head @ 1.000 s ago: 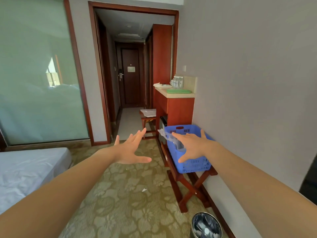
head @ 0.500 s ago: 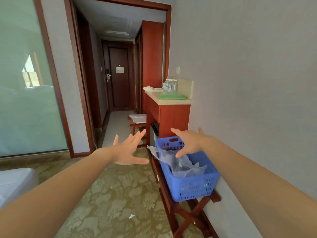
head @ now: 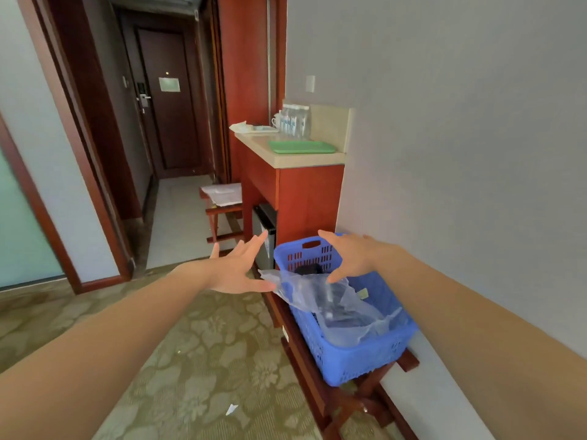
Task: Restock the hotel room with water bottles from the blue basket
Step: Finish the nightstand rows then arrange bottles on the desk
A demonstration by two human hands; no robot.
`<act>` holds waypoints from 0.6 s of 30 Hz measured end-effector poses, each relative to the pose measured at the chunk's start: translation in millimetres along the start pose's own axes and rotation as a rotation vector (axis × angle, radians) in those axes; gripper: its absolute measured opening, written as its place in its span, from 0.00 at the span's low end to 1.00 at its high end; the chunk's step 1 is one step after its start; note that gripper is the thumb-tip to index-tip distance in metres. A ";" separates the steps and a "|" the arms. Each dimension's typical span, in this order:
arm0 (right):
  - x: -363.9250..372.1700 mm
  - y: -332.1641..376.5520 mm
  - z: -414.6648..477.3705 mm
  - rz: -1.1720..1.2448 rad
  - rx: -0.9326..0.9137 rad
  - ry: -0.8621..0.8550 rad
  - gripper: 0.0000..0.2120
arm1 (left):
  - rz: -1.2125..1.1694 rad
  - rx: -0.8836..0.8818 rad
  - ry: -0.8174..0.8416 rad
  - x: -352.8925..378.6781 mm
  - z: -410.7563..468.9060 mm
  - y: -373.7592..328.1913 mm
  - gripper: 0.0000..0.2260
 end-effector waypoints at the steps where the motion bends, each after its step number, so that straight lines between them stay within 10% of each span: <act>1: -2.9 -0.5 14.6 0.015 0.016 0.005 0.52 | -0.007 0.021 0.014 -4.5 15.6 7.5 0.47; 18: 88.8 -124.9 116.4 0.211 0.449 0.213 0.48 | -0.033 0.288 0.330 58.7 233.1 41.7 0.47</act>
Point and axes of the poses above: each hand's wrist, its own z-axis towards the middle knuckle, its own x-axis out of the palm, y = z × x, the point moved 10 cm from there along z, towards the middle knuckle, and after that the axes turned 1 degree about x, right-handed, at the moved point
